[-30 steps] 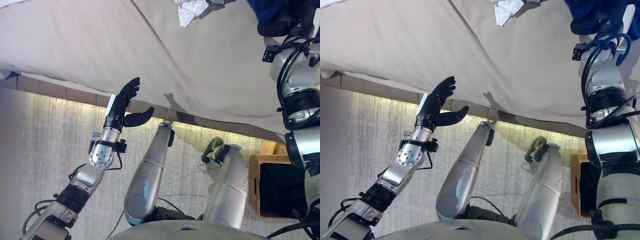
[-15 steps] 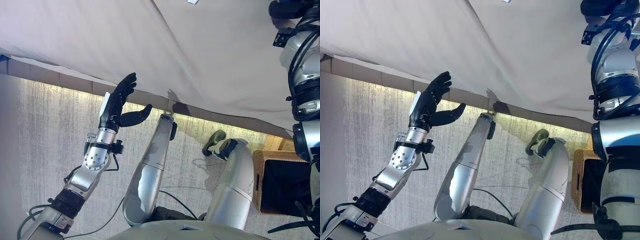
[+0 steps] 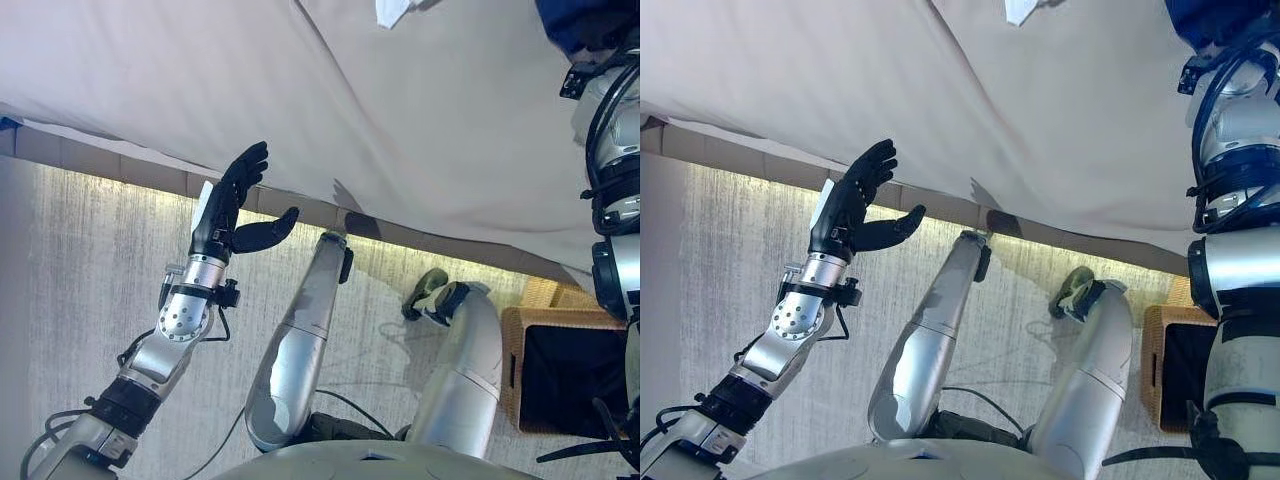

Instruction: Pick up the clothes from the bed and place them into the basket

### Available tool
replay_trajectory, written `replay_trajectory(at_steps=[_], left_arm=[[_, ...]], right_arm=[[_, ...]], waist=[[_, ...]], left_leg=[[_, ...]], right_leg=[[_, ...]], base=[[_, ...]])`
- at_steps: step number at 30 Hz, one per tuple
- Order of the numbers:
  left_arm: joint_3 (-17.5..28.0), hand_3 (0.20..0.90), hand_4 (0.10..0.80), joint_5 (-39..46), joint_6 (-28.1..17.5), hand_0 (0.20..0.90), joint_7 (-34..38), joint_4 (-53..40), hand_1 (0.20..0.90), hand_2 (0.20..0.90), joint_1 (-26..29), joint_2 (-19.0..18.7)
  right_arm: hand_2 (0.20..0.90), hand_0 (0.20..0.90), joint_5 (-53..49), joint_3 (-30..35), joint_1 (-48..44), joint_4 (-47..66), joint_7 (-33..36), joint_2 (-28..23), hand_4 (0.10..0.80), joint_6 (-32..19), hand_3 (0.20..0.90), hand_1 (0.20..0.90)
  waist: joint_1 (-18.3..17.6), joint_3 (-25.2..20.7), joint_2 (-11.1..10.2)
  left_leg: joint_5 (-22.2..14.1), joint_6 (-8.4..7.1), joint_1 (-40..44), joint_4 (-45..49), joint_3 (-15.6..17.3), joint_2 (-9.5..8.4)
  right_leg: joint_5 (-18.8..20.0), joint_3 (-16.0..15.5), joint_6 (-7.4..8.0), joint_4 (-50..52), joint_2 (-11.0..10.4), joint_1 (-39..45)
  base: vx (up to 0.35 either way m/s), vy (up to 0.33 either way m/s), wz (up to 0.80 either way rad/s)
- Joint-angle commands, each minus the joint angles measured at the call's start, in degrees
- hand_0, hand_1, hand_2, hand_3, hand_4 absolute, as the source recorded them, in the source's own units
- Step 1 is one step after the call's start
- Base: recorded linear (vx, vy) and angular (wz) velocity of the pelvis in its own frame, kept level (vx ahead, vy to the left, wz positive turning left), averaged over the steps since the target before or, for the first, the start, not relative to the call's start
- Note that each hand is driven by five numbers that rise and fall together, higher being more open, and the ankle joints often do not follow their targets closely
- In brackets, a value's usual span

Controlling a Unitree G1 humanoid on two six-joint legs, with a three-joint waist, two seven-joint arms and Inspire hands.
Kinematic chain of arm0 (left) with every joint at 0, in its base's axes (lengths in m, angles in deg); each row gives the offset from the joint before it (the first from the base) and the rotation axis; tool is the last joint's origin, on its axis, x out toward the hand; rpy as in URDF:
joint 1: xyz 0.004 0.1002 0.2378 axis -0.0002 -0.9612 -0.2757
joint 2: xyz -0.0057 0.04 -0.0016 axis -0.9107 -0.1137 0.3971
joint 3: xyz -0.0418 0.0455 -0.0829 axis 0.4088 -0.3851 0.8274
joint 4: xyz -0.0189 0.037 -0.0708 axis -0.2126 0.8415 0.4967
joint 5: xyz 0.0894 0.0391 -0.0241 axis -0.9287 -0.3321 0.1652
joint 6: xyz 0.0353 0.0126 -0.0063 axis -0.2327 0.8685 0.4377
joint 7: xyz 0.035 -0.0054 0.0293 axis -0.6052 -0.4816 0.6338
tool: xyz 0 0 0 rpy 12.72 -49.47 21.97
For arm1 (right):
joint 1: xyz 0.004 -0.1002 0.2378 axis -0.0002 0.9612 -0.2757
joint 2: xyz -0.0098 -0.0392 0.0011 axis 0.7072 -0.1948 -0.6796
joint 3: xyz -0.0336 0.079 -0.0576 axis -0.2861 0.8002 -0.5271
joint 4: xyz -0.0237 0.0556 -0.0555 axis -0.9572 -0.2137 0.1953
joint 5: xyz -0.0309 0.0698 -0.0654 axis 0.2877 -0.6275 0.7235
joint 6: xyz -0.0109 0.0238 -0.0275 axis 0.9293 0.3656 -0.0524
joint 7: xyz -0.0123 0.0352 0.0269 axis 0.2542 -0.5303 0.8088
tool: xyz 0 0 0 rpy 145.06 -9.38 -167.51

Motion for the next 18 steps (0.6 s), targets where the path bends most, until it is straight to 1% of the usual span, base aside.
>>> replay_trajectory(at_steps=[1, 5, 6, 8, 10, 14, 15, 17, 18], left_arm=[[3.3, 0.9, 0.8, 0.06, -6.61, 0.9, 2.08, -6.2, 0.9, 0.9, 0.21, -0.65], [3.27, 0.9, 0.8, 0.57, -5.36, 0.9, 1.98, -5.67, 0.9, 0.9, 0.88, -0.85], [3.24, 0.9, 0.8, 0.57, -5.25, 0.9, 1.98, -5.61, 0.9, 0.9, 1.0, -0.85], [2.74, 0.9, 0.8, 0.52, -2.56, 0.9, 1.98, -4.67, 0.9, 0.9, 2.22, -0.74], [2.31, 0.9, 0.8, 0.05, -1.35, 0.9, 2.04, -4.19, 0.9, 0.9, 2.55, -0.62], [1.19, 0.9, 0.8, 0.15, 2.27, 0.9, 1.95, -1.91, 0.9, 0.9, 3.54, -0.9], [1.0, 0.9, 0.8, 0.05, 2.87, 0.9, 2.26, -1.6, 0.9, 0.9, 3.92, -0.91], [0.84, 0.9, 0.8, 0.28, 4.72, 0.9, 2.41, -0.96, 0.9, 0.9, 4.54, -0.71], [0.86, 0.9, 0.8, 0.47, 4.95, 0.9, 2.42, -0.51, 0.9, 0.9, 4.53, -0.65]], right_arm=[[0.3, 0.3, 3.1, -4.31, -6.35, 3.28, 1.36, -7.66, 0.1, -4.81, 0.2, 0.3], [0.3, 0.3, 3.82, -4.68, -6.29, 2.29, -1.27, -9.21, 0.1, -5.9, 0.2, 0.3], [0.3, 0.3, 3.84, -4.7, -6.29, 2.23, -1.39, -9.37, 0.1, -6.08, 0.2, 0.3], [0.3, 0.3, 3.11, -4.83, -6.3, 2.58, -3.12, -10.92, 0.1, -6.39, 0.2, 0.3], [0.3, 0.3, 2.73, -4.79, -6.27, 2.69, -3.52, -11.44, 0.1, -6.61, 0.2, 0.3], [0.3, 0.3, 1.65, -4.46, -5.14, 3.5, -5.58, -12.78, 0.1, -7.61, 0.2, 0.3], [0.3, 0.3, 1.48, -4.44, -5.05, 3.88, -5.9, -13.03, 0.1, -7.5, 0.2, 0.3], [0.3, 0.3, 1.63, -3.57, -3.47, 4.94, -7.1, -13.98, 0.1, -7.83, 0.2, 0.3], [0.3, 0.3, 1.75, -3.43, -2.93, 5.2, -7.46, -14.34, 0.1, -8.03, 0.2, 0.3]], waist=[[0.61, -2.31, -0.06], [0.11, -2.31, -1.02], [0.05, -2.31, -1.12], [-0.7, -2.74, -2.37], [-1.02, -3.23, -2.84], [-2.25, -6.01, -4.45], [-2.61, -6.49, -4.71], [-3.41, -8.25, -5.42], [-3.66, -8.98, -5.81]], left_leg=[[-8.58, 2.95, 11.55, -2.04, 6.9, -0.02], [-7.72, 2.57, 18.18, -6.84, 7.43, 0.56], [-7.68, 2.54, 18.7, -7.15, 7.46, 0.61], [-7.47, 2.31, 23.87, -10.03, 7.75, 1.15], [-7.51, 2.21, 25.45, -10.87, 7.81, 1.4], [-7.63, 2.11, 31.0, -14.35, 8.44, 2.51], [-6.31, 2.43, 31.5, -15.29, 8.9, 2.76], [-6.3, 2.13, 34.95, -17.64, 8.99, 3.24], [-6.28, 2.03, 36.35, -18.71, 8.97, 3.41]], right_leg=[[5.47, -4.84, -1.29, -6.87, 4.82, 8.77], [6.72, -5.28, -0.94, -11.93, 4.57, 15.36], [6.83, -5.3, -0.9, -12.35, 4.54, 15.9], [7.9, -5.15, -0.67, -16.78, 4.38, 21.39], [8.39, -5.1, -0.57, -18.51, 4.41, 23.16], [9.92, -4.78, -0.11, -24.69, 4.76, 29.19], [11.39, -5.09, -0.55, -26.3, 4.68, 29.9], [12.34, -4.83, -0.19, -30.44, 5.15, 33.87], [12.81, -4.55, 0.12, -32.21, 5.28, 35.39]], base=[[-0.013, 0.063, -0.2], [-0.014, 0.057, -0.2], [-0.024, 0.053, -0.17], [-0.027, 0.079, -0.11], [-0.015, 0.062, -0.13], [-0.009, 0.081, -0.12], [-0.06, 0.086, -0.22], [-0.003, 0.079, -0.23], [0.061, 0.061, -0.13]])
